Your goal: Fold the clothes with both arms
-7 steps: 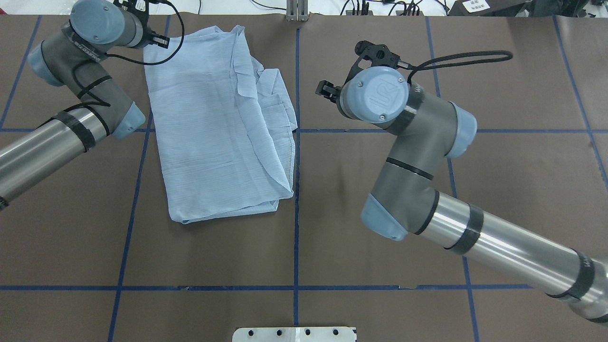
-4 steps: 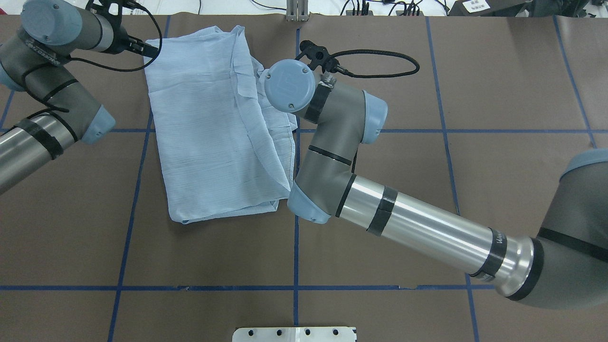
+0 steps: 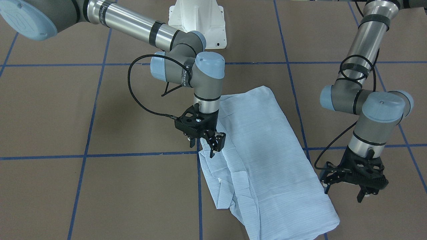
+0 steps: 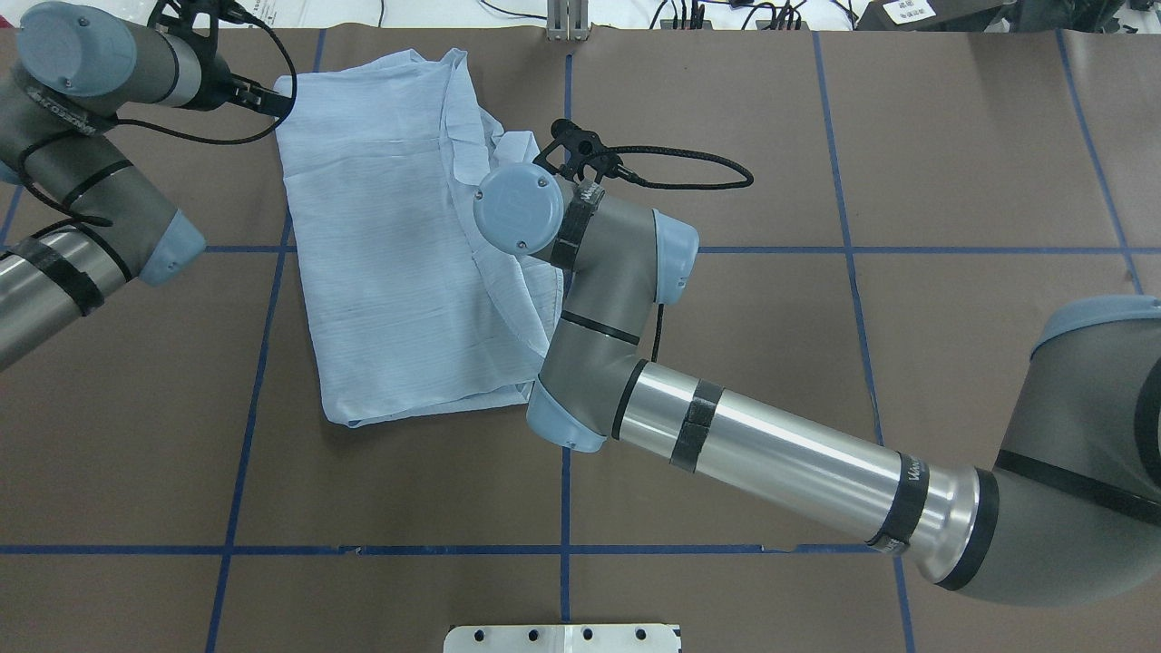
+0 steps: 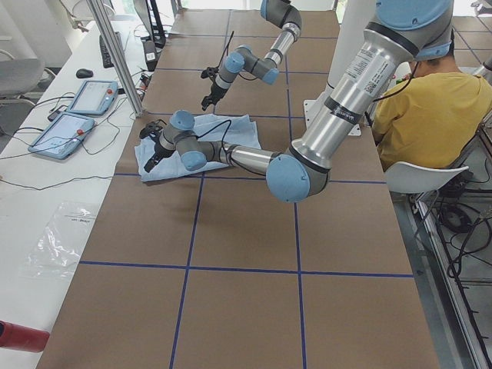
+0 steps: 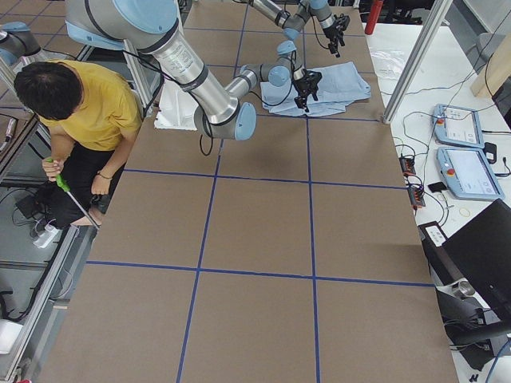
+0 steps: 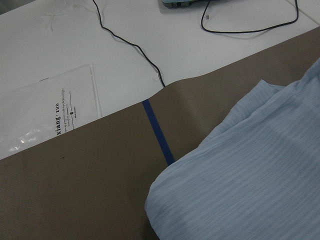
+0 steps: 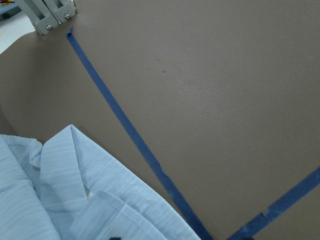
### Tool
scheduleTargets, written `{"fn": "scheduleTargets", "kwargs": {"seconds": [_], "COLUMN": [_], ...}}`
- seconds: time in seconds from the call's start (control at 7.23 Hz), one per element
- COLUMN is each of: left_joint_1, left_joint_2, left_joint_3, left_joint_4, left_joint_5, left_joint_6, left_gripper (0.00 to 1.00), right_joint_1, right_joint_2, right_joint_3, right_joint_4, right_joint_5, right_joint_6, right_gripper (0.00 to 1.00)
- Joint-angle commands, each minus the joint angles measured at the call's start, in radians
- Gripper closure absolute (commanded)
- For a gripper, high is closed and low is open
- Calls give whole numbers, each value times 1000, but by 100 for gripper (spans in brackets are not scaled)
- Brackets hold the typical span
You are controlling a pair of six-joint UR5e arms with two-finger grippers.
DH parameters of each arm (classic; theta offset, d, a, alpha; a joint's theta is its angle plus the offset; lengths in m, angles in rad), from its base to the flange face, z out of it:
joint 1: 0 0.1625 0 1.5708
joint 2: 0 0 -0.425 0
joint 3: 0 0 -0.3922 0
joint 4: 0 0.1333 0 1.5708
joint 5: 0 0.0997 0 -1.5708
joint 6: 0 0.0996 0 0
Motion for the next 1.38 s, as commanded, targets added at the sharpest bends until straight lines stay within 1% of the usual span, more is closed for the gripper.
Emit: {"fn": "scheduleTargets", "kwargs": {"seconds": [0.0, 0.14, 0.28, 0.42, 0.55, 0.69, 0.83, 0.97, 1.11, 1.25], "left_joint_1": [0, 0, 0, 0, 0, 0, 0, 0, 0, 0], "left_joint_2": [13, 13, 16, 16, 16, 16, 16, 16, 16, 16], "left_joint_3": [-18, -18, -18, -18, -18, -18, -18, -18, -19, -19], "left_joint_4": [0, 0, 0, 0, 0, 0, 0, 0, 0, 0], "left_joint_5": [0, 0, 0, 0, 0, 0, 0, 0, 0, 0], "left_joint_6": [-2, -2, -2, -2, -2, -2, -2, -2, -2, -2], "left_gripper": [0, 0, 0, 0, 0, 0, 0, 0, 0, 0], "right_joint_1": [-18, -22, -24, -24, -24, -24, -32, -32, -36, -44], "right_joint_2": [6, 9, 26, 41, 43, 46, 46, 47, 46, 25], "right_joint_3": [-56, -65, -87, -105, -108, -110, -115, -116, -105, -19], "right_joint_4": [41, 41, 41, 41, 41, 41, 41, 40, 37, -1], "right_joint_5": [-18, -20, -24, -24, -24, -24, -26, -29, -27, -26], "right_joint_6": [1, 1, 1, 2, 3, 3, 3, 27, 30, 33], "right_gripper": [21, 25, 32, 45, 51, 64, 74, 100, 100, 100]}}
